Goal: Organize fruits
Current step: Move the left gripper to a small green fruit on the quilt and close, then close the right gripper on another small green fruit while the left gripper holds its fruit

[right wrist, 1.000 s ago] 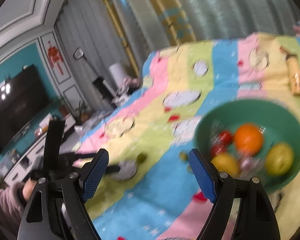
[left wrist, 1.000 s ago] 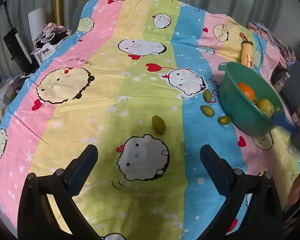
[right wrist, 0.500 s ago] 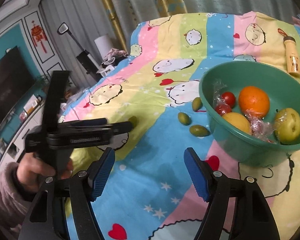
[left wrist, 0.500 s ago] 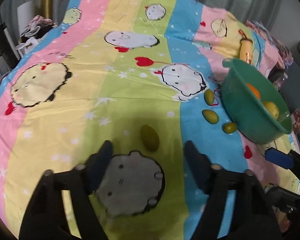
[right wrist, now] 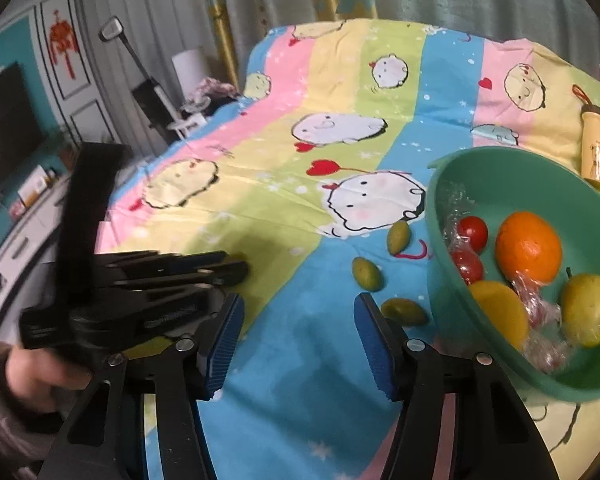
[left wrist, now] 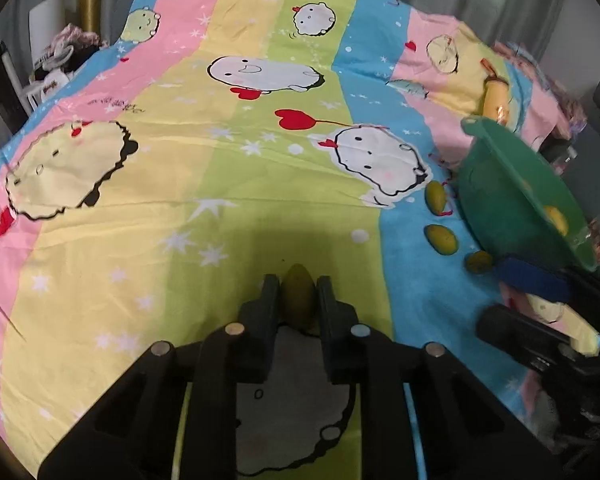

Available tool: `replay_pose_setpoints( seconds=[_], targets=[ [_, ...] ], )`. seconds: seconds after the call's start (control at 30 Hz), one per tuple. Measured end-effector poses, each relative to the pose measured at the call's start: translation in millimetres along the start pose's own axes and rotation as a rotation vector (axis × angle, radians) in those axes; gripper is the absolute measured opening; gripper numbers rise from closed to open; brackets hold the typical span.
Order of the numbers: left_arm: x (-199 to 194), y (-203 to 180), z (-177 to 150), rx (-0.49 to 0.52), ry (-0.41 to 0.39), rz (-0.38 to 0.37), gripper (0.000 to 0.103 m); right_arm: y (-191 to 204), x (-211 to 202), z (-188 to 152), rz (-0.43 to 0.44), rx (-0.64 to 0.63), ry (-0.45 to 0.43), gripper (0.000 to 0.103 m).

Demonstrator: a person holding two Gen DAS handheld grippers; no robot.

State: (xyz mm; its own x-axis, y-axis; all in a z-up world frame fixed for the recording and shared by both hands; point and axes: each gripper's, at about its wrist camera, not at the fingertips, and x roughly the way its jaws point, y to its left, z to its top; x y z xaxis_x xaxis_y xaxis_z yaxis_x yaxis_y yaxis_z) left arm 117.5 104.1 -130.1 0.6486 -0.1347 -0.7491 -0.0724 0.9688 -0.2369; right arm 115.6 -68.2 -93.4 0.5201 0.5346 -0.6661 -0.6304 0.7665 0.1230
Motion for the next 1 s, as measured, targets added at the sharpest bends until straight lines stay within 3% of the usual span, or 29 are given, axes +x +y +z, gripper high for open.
replay_pose_setpoints(
  seconds=[0.37, 0.5, 0.7, 0.8, 1.0],
  targets=[
    [-41.8, 22.9, -11.6, -0.051, -0.083, -0.116, 0.018, 6.3, 38.6, 9.3, -0.276, 0.012, 0.046, 0.048],
    [-48.6, 29.7, -14.6, -0.064, -0.092, -0.151, 0.018, 3.6, 54.2, 15.0, -0.326, 0.048, 0.079, 0.046],
    [-51.0, 32.5, -17.2, -0.076, -0.09, -0.193, 0.018, -10.1, 59.2, 18.6, -0.251, 0.135, 0.078, 0.04],
    [-52.6, 31.6, -17.3, -0.073, -0.095, -0.2, 0.018, -11.7, 56.4, 17.7, -0.238, 0.151, 0.082, 0.029],
    [-55.3, 27.5, -18.9, -0.056, -0.095, -0.203, 0.018, -12.3, 50.1, 14.0, -0.175, 0.179, 0.082, 0.029]
  ],
)
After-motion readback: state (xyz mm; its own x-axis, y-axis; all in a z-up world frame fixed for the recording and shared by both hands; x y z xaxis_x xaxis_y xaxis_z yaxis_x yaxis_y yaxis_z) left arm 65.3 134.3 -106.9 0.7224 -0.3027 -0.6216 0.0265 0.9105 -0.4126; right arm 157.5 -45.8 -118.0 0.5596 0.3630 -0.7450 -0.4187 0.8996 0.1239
